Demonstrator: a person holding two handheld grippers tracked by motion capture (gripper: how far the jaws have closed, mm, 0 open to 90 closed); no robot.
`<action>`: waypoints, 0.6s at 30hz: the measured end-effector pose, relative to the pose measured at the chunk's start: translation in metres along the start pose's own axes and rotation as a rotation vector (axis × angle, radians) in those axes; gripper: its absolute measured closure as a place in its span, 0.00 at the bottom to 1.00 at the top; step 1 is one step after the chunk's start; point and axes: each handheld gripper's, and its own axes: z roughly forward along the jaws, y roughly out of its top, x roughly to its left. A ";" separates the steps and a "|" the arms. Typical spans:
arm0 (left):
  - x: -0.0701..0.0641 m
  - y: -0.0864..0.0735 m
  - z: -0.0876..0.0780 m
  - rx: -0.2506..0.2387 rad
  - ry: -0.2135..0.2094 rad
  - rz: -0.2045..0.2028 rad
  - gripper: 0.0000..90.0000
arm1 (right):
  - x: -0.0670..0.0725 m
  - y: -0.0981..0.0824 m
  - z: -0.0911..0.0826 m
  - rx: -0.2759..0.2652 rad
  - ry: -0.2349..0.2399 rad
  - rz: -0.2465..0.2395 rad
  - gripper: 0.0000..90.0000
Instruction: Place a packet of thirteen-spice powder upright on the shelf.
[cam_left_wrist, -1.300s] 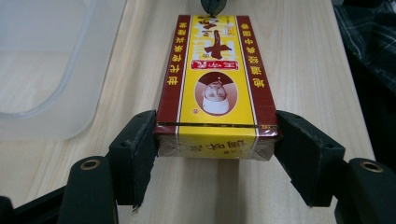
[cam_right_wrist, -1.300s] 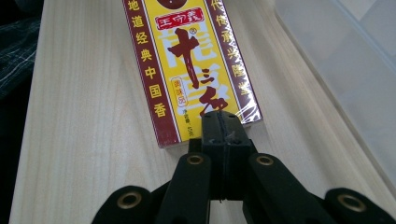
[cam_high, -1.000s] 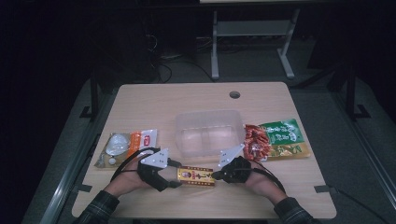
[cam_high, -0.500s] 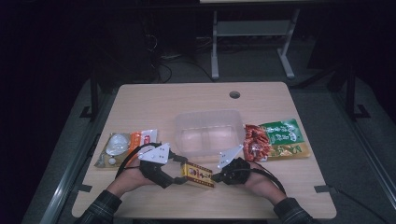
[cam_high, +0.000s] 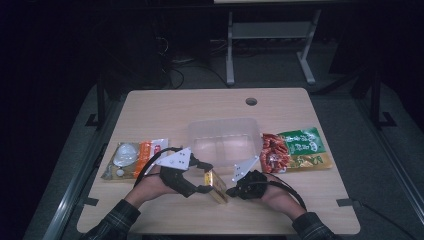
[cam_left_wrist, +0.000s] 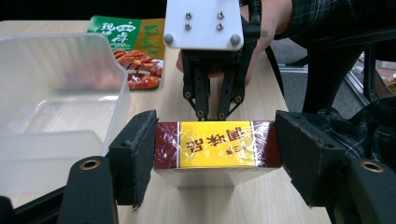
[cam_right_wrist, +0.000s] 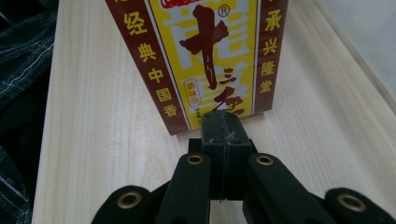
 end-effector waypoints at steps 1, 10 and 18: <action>0.000 0.001 0.001 0.000 -0.001 0.000 0.35 | 0.000 0.000 0.001 -0.003 0.000 -0.001 1.00; 0.003 0.012 0.018 -0.016 -0.021 0.011 0.35 | 0.003 0.000 0.005 0.002 0.009 -0.020 1.00; 0.003 0.014 0.021 -0.014 -0.020 0.002 0.35 | 0.005 -0.002 0.003 -0.009 0.021 -0.010 0.99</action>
